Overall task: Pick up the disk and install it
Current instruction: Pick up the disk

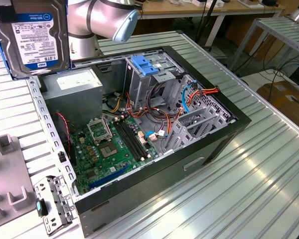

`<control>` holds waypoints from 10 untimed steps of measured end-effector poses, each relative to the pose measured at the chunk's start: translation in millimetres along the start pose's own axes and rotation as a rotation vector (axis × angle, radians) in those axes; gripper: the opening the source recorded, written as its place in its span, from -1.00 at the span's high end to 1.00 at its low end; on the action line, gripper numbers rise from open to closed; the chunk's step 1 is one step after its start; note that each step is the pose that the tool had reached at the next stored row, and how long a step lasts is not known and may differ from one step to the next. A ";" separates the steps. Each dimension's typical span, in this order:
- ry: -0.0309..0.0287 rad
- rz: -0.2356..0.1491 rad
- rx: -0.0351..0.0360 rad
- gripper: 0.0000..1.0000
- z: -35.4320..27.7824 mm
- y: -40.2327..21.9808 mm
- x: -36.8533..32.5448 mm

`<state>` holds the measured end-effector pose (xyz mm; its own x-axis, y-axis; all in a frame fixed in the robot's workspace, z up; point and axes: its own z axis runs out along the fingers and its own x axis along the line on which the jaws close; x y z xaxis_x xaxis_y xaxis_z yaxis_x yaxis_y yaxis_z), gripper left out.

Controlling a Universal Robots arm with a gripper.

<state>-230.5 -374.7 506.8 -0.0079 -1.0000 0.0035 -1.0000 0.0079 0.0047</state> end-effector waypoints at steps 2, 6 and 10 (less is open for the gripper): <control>0.0000 0.000 0.0001 0.25 0.0 -2.6 1.5; 0.0000 0.000 0.0001 0.25 0.2 -8.7 12.3; 0.0000 0.000 0.0000 0.25 0.3 -17.2 18.8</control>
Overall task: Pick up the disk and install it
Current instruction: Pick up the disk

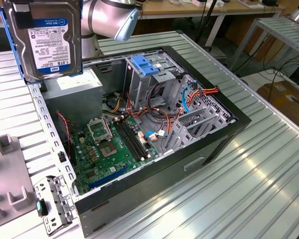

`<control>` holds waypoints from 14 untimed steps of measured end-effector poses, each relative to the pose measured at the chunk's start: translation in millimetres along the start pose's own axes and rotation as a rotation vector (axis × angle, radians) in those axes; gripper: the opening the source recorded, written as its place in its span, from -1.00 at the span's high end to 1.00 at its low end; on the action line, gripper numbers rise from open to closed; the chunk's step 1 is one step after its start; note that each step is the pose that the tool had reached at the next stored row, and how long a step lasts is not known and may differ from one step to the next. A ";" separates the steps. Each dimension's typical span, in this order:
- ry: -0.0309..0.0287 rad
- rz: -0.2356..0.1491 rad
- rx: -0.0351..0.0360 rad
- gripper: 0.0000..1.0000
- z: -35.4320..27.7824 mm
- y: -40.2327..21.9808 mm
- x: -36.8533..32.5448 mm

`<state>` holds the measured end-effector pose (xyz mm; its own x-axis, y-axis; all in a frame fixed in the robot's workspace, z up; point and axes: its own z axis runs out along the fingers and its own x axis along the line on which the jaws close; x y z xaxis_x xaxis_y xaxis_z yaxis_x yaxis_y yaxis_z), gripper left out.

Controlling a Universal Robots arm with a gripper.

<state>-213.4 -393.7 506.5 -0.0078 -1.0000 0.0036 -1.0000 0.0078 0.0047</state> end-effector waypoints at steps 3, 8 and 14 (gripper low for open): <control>0.0001 0.000 0.0000 0.25 0.0 -6.5 1.1; 0.0004 0.000 0.0000 0.25 0.1 -20.2 1.8; 0.0006 0.000 0.0001 0.25 0.3 -41.3 2.3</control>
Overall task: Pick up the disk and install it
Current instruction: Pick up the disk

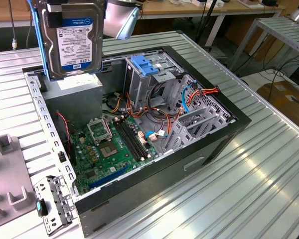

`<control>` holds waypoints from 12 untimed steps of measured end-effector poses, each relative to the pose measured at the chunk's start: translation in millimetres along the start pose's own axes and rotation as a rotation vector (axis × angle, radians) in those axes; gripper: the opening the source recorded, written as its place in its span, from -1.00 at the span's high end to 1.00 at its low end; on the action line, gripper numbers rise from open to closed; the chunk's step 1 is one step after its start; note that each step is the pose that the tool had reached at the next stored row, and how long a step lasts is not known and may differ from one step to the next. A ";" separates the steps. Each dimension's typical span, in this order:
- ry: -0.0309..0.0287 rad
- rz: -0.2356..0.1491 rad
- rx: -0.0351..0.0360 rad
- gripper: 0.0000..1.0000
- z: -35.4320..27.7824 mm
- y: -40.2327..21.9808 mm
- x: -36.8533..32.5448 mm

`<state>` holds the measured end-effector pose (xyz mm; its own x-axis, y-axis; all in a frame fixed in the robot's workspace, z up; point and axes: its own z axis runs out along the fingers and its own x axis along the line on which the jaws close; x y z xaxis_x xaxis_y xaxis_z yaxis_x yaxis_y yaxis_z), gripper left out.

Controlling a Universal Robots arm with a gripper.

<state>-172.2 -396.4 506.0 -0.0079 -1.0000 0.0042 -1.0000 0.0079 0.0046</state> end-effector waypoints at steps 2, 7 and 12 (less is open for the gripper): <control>0.0001 0.000 0.0000 0.25 0.1 -9.5 0.3; 0.0002 0.000 -0.0001 0.25 0.3 -30.9 1.3; 0.0002 0.000 -0.0001 0.25 0.5 -47.9 2.1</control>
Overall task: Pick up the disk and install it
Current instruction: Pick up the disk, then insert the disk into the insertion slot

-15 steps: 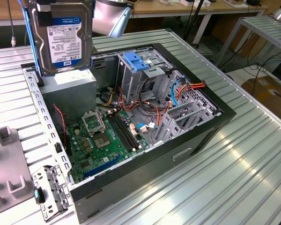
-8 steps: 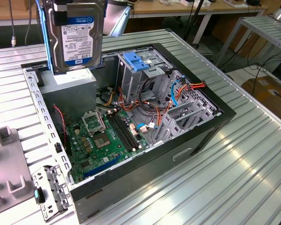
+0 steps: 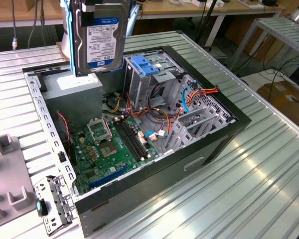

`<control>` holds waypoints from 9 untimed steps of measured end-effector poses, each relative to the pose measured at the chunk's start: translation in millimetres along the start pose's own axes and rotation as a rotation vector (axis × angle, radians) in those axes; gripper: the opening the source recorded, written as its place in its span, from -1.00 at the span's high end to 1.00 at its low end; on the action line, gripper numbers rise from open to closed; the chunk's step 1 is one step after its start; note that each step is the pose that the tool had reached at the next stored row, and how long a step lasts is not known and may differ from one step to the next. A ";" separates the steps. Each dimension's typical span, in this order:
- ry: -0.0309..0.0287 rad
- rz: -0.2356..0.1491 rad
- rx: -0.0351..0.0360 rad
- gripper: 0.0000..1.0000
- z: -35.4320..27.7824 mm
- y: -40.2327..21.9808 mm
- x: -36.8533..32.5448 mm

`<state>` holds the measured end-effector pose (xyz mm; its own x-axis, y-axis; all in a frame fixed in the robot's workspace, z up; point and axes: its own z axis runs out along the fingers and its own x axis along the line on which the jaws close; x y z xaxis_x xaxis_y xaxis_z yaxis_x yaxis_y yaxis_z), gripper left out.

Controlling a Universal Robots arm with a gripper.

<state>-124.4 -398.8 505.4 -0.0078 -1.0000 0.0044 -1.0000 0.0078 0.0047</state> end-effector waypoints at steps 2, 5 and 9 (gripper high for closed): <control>-0.0001 0.000 0.0001 0.25 0.0 -0.4 0.0; 0.0000 0.000 0.0000 0.25 0.0 -1.0 0.0; 0.0000 0.000 0.0000 0.25 0.0 -1.1 0.0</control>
<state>-123.3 -398.8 505.3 -0.0079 -1.0000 0.0044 -1.0000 0.0079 0.0047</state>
